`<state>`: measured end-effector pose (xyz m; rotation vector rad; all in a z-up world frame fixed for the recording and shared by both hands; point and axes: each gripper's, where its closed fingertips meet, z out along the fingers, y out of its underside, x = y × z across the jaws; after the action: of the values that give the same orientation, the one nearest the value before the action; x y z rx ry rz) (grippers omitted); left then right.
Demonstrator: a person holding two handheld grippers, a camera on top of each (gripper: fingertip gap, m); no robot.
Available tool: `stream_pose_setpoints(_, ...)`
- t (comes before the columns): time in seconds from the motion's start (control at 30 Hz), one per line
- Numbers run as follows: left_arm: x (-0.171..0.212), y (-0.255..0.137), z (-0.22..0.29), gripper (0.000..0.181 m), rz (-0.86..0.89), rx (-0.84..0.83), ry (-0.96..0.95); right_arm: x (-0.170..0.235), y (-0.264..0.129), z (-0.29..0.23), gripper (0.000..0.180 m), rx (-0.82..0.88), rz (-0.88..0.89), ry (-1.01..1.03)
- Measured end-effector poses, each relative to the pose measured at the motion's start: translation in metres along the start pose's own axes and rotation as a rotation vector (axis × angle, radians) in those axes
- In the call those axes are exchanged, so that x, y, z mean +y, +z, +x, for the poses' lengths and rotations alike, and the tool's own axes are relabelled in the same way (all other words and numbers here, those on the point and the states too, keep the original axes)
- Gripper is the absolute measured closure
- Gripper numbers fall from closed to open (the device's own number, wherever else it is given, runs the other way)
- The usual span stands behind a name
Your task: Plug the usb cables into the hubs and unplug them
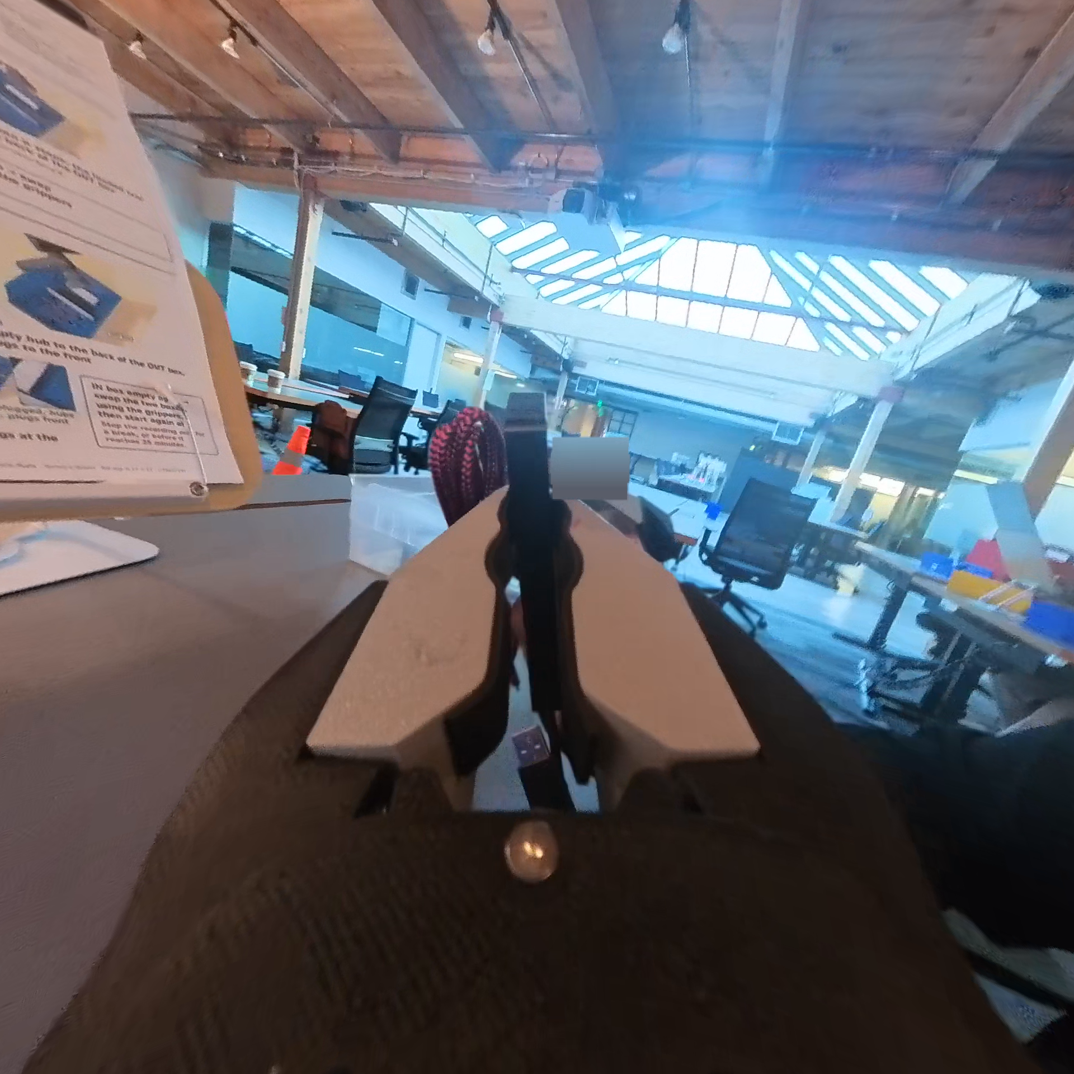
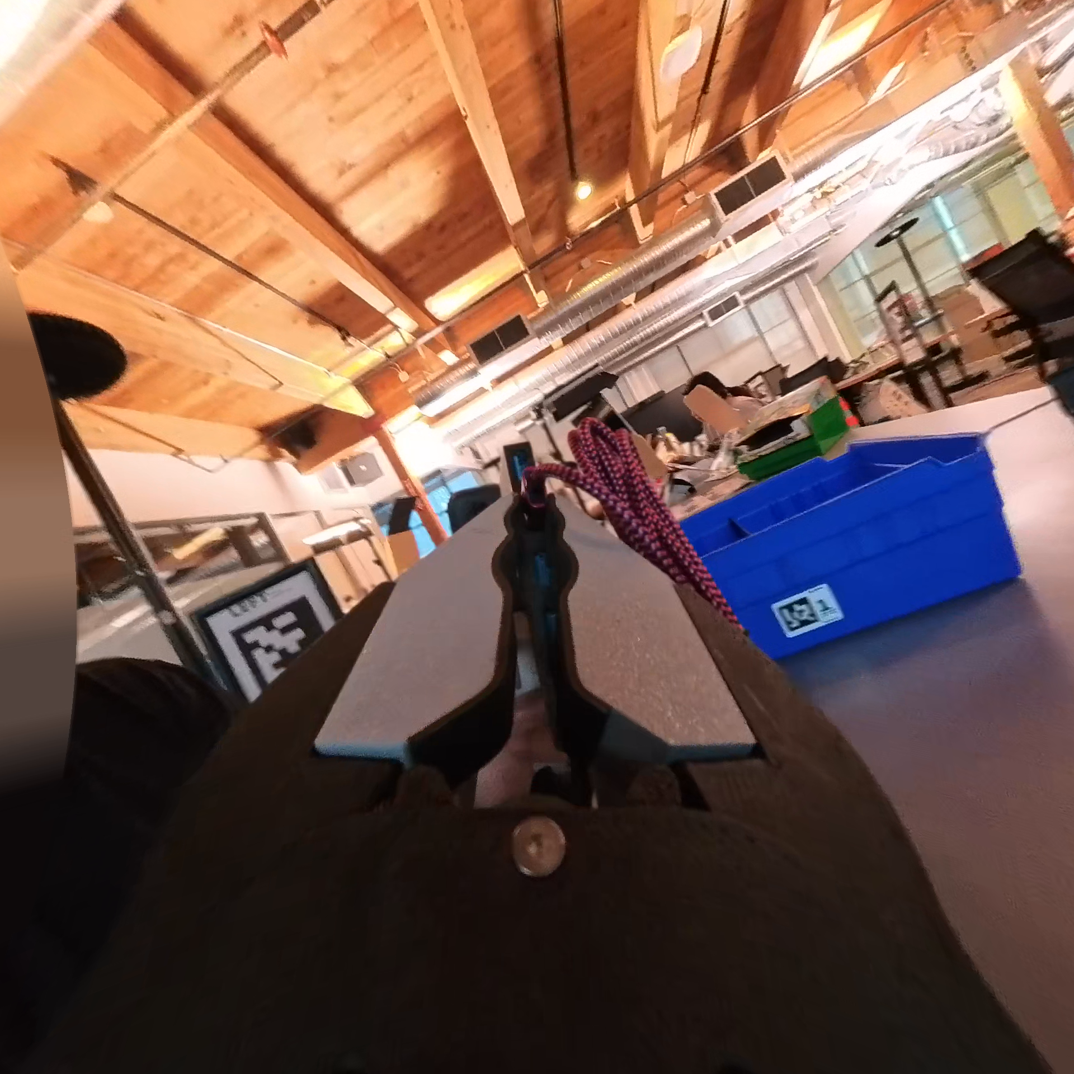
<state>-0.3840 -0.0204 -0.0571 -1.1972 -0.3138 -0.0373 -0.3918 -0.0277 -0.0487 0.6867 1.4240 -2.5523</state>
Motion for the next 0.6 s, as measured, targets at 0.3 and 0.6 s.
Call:
stream_pose_setpoints(0.3, -0.005, -0.009, 0.014, 0.173, -0.265, 0.039, 0.382, 0.016, -0.013, -0.022, 0.169, -0.041, -0.510, -0.157)
stream_pose_setpoints(0.6, 0.024, -0.020, 0.018, 0.172, -0.473, 0.081, 0.877, 0.010, -0.030, -0.035, 0.156, 0.185, -0.696, -0.874)
